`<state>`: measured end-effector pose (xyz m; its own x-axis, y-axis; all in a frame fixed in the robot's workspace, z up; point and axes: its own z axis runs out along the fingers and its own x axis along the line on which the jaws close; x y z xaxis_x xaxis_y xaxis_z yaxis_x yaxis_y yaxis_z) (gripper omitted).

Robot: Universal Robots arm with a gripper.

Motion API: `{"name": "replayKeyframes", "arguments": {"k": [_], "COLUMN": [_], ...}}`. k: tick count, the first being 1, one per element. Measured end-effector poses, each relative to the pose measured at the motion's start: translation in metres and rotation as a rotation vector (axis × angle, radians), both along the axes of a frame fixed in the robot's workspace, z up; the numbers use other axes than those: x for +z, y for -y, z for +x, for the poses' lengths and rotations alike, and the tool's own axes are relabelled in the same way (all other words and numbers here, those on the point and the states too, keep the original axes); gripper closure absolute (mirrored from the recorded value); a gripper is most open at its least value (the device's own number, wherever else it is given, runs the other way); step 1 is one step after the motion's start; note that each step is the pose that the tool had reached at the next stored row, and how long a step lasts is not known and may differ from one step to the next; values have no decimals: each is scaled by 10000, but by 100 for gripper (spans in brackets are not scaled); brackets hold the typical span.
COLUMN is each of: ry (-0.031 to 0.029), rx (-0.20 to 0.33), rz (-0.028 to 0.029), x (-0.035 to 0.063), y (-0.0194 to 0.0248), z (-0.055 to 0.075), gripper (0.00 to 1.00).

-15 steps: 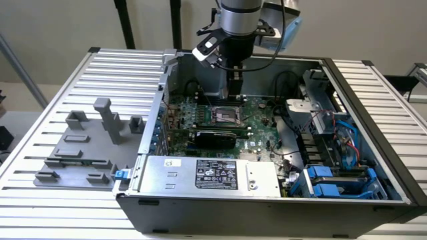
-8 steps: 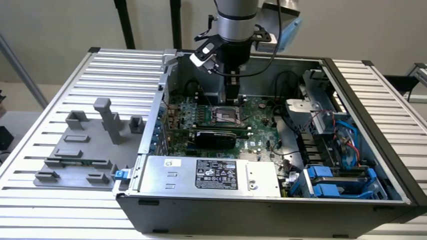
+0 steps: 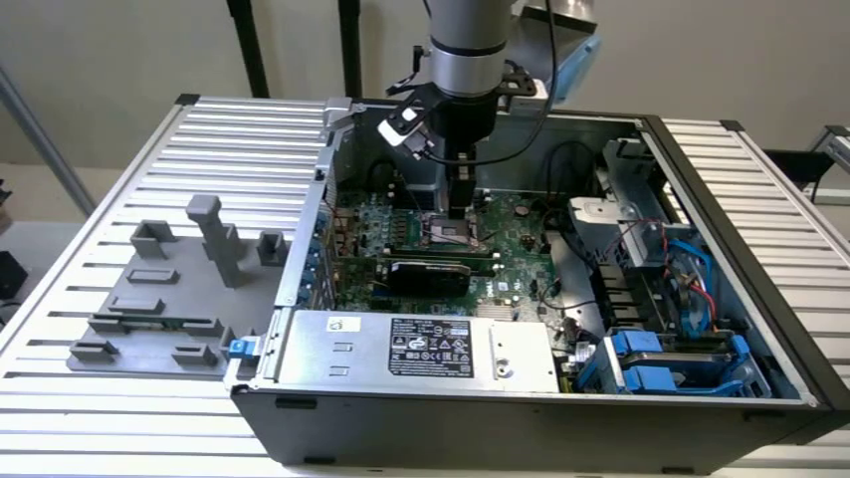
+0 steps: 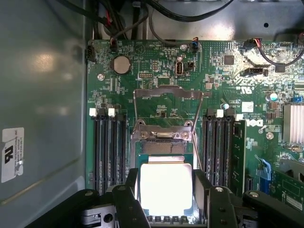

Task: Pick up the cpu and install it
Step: 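Place the cpu into insertion slot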

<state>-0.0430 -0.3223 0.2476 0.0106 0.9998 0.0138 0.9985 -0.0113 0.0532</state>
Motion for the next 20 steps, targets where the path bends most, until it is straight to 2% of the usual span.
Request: {"name": "replayKeyframes", "arguments": {"k": [6,20], "ry": [85,97], "rx": [-4,-5], "rz": [1,-9], "x": [-109,-363], "y": [8,8], "z": [0,-14], "gripper": [45,45]}}
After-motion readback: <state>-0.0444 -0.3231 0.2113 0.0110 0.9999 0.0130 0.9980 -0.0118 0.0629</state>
